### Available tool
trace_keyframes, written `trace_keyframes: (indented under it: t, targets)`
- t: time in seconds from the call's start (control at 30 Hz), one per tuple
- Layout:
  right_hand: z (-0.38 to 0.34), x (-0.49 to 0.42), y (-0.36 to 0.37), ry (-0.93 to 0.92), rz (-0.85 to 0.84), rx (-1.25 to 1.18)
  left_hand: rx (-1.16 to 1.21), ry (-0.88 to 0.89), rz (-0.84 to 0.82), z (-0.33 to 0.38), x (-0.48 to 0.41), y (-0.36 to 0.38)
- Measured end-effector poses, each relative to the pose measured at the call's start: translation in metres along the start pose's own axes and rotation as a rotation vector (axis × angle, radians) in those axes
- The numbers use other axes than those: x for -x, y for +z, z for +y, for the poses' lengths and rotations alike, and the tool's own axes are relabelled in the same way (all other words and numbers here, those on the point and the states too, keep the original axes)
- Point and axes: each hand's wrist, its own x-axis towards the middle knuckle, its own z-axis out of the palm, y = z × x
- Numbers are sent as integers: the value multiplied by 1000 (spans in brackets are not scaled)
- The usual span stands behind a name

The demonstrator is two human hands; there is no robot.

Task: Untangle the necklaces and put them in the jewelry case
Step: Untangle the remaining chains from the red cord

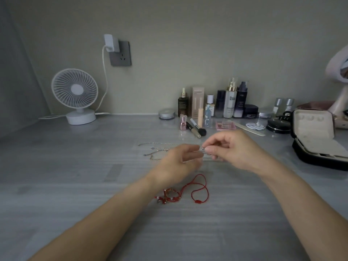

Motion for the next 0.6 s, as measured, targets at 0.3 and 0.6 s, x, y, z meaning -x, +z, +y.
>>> trace_keyframes:
  t: [0.3, 0.6]
  targets:
    - [0, -5, 10, 42, 168, -32, 279, -68, 21, -5, -5, -15]
    - [28, -4, -19, 390, 283, 4, 237, -201, 74, -8, -5, -44]
